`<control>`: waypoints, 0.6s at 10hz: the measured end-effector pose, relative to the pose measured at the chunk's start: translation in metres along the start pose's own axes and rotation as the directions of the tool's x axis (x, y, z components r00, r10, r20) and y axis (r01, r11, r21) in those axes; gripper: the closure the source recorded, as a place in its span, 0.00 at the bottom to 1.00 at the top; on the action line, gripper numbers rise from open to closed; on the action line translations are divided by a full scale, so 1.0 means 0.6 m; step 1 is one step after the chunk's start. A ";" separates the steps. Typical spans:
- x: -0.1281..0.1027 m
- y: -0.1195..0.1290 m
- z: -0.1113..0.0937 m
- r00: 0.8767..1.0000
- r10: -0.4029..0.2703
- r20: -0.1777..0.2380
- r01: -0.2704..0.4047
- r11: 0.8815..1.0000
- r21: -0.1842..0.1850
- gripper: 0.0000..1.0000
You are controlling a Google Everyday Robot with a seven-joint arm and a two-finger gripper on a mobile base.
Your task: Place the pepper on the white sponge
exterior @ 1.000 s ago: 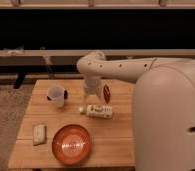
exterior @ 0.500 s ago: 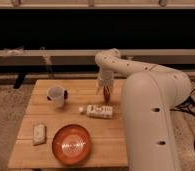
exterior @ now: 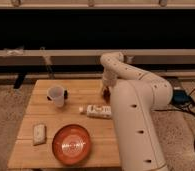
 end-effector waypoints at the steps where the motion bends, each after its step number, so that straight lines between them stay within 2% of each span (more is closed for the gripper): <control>1: -0.004 0.006 0.003 1.000 -0.008 -0.001 0.008 1.000 0.002 0.35; 2: -0.007 0.009 0.004 1.000 -0.016 -0.004 0.016 1.000 0.006 0.36; 4: -0.007 0.014 0.012 0.999 -0.028 -0.017 0.028 0.999 0.019 0.52; 6: 0.005 0.009 0.020 0.999 -0.029 -0.034 0.029 0.999 0.029 0.74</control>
